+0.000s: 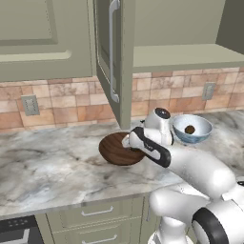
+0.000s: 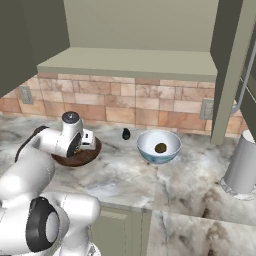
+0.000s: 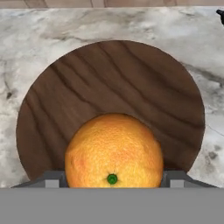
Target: Pick both bowls and place them on the counter. Then place the kiwi in one bowl and place the orange in the other bowl.
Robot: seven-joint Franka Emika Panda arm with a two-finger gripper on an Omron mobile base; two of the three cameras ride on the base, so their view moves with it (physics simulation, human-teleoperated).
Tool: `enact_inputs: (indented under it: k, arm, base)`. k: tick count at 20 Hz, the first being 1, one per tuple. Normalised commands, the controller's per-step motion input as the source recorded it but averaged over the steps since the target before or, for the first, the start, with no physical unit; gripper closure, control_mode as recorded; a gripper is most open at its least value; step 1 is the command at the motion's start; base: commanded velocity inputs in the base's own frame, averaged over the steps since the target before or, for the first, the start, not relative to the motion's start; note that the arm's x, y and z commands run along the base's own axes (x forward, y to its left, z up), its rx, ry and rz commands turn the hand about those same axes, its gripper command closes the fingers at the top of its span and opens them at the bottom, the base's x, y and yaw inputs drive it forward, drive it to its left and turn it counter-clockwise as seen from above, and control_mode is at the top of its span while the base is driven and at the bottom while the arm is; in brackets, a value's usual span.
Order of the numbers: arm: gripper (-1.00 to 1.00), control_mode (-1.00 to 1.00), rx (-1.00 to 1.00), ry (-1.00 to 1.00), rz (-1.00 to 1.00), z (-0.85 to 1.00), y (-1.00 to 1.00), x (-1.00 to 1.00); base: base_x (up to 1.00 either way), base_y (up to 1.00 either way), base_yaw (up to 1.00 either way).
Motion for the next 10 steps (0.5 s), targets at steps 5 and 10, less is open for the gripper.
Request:
enact_inputs:
  k: [5,10]
  arm:
    - [1.0,-1.0,-0.02,0.06,0.04,-0.26,0.22,0.55]
    - [1.0,-1.0,-0.03,0.08,0.07,-0.22,0.02,0.32]
  base:
    - [0.0,0.0,0.0]
    - [0.0,0.0,0.0]
